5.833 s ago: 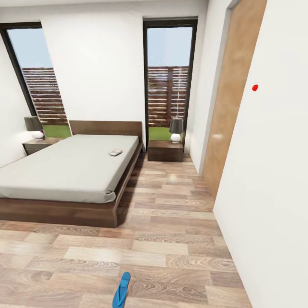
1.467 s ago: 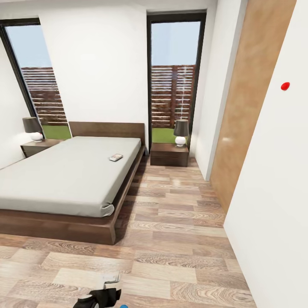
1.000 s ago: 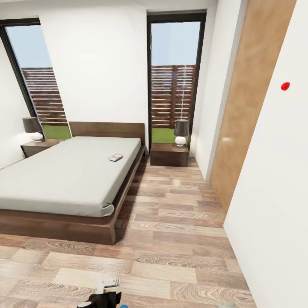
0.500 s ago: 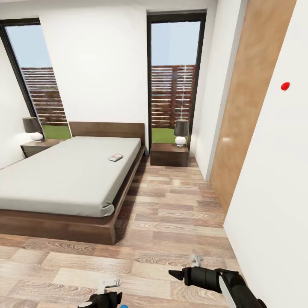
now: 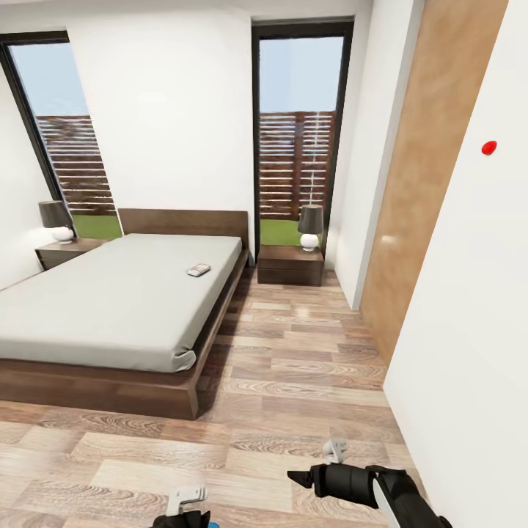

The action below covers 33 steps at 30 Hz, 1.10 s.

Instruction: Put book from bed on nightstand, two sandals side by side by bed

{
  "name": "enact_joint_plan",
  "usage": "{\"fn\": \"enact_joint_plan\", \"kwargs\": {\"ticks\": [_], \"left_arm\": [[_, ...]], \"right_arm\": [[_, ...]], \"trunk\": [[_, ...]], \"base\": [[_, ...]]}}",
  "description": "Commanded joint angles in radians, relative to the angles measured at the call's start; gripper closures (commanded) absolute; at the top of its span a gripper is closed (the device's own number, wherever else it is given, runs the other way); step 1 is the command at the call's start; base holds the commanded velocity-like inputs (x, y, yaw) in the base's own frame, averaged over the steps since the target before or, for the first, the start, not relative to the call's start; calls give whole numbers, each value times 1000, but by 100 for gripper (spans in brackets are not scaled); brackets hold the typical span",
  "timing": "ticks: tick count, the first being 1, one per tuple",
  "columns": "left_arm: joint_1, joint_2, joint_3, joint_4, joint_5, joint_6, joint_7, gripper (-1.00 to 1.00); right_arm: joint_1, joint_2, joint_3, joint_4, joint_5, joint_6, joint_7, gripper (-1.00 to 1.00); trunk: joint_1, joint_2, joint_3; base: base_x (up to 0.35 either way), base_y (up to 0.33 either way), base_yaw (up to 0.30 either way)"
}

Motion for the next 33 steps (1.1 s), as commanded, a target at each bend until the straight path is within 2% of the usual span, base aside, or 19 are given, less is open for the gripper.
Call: {"fn": "enact_joint_plan", "kwargs": {"ticks": [1,3,17,19,33], "left_arm": [[0,0,0,0,9,2,0,-100],[0,0,0,-2,8,4,0,-100],[-1,-5,1,-9,7,1,0,-100],[-1,-5,2,-9,7,1,0,-100],[-1,-4,3,-9,7,1,-1,-100]], "right_arm": [[-1,0,-3,5,7,1,-1,-100],[-1,0,-3,16,19,-10,-12,-100],[-1,-79,-13,95,14,-90,12,-100],[-2,-90,-16,106,5,-78,14,-100],[-7,-169,-18,27,-74,0,89,-100]], "trunk": [[0,-1,-1],[0,-1,-1],[0,-1,-1],[0,-1,-1],[0,-1,-1]], "base": [[0,0,0],[0,0,0],[0,0,0],[0,0,0],[0,0,0]]}}
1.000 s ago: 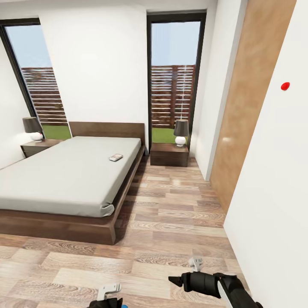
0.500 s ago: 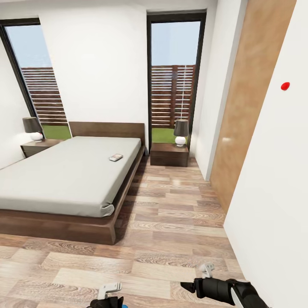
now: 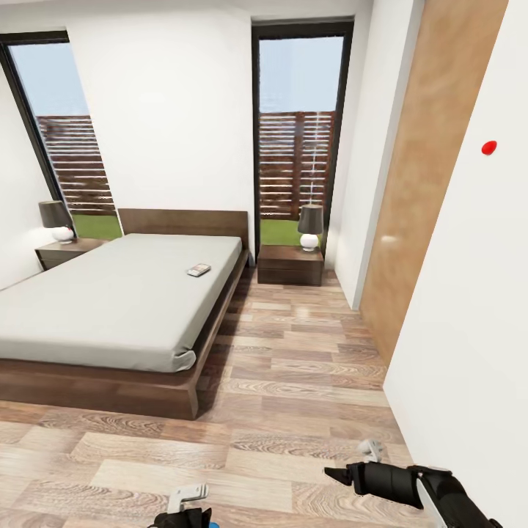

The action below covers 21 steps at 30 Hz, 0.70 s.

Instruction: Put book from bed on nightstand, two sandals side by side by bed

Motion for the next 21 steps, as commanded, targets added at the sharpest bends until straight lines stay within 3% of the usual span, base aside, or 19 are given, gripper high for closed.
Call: {"fn": "enact_joint_plan", "kwargs": {"ticks": [1,7,16,21], "left_arm": [[0,0,1,-2,8,6,0,-100],[-1,0,1,-2,8,6,0,-100],[0,0,1,-2,8,6,0,-100],[-1,0,1,-2,8,6,0,-100]], "right_arm": [[-1,-2,-1,-416,-121,511,24,-100],[-3,-2,-1,-452,-134,533,27,-100],[-3,-2,0,-538,-217,572,27,-100],[-3,-2,0,-552,-235,572,27,-100]], "trunk": [[0,-1,-1],[0,-1,-1],[0,-1,-1],[0,-1,-1]], "base": [[0,0,0],[0,0,0],[0,0,0],[0,0,0]]}}
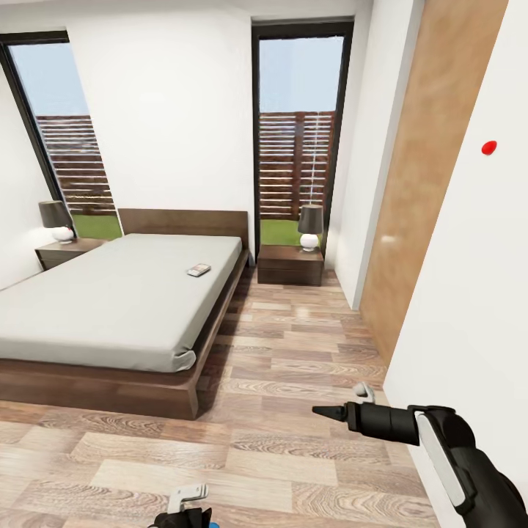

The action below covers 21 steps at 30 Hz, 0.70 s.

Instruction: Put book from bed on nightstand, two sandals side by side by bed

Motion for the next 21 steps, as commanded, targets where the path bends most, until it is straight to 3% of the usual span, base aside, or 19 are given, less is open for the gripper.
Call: {"fn": "enact_joint_plan", "kwargs": {"ticks": [1,15,21], "left_arm": [[0,0,1,-2,8,6,0,-100],[0,0,1,-2,8,6,0,-100],[-1,0,1,-3,8,6,0,-100]], "right_arm": [[-1,0,-1,-1,3,3,6,-100],[-1,7,4,-3,3,3,2,-100],[-1,12,7,4,8,3,-3,-100]], "trunk": [[0,-1,-1],[0,-1,-1],[23,-43,-20]], "base": [[0,0,0],[0,0,0],[0,0,0]]}}
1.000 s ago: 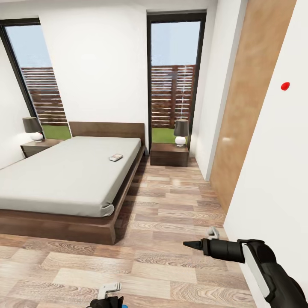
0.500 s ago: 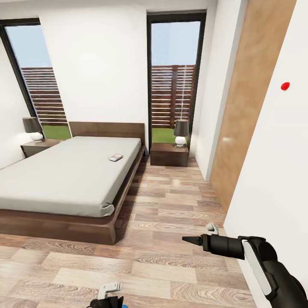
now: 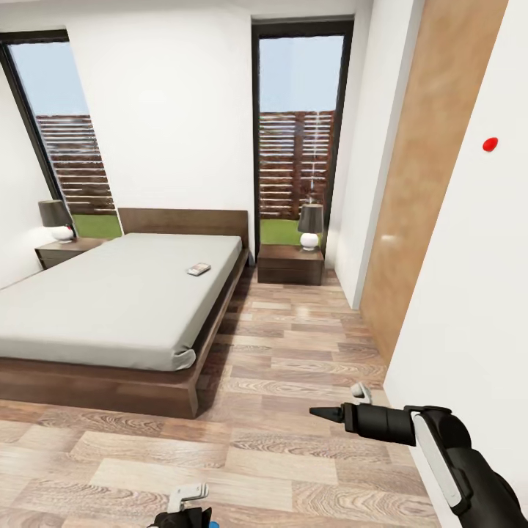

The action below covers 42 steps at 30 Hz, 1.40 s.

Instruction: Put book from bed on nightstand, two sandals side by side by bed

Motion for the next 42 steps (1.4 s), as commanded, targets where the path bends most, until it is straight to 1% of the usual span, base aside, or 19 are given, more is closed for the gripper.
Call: {"fn": "enact_joint_plan", "kwargs": {"ticks": [1,10,20,34,42], "left_arm": [[0,0,1,-2,8,6,0,-100],[0,0,1,-3,8,6,1,-100],[0,0,0,-30,8,6,1,-100],[0,4,2,-46,7,8,1,-100],[-1,6,3,-133,7,19,5,-100]], "right_arm": [[-1,1,0,2,4,3,5,-100],[-1,2,1,5,5,1,2,-100],[-1,2,2,5,8,1,1,-100],[-1,-3,-5,3,8,1,6,-100],[-1,-4,-7,3,8,1,6,-100]], "trunk": [[4,-8,-4],[38,-71,-32],[77,-141,-64],[130,-239,-108],[161,-295,-133]], "base": [[0,0,0],[0,0,0],[0,0,0],[0,0,0],[0,0,0]]}}
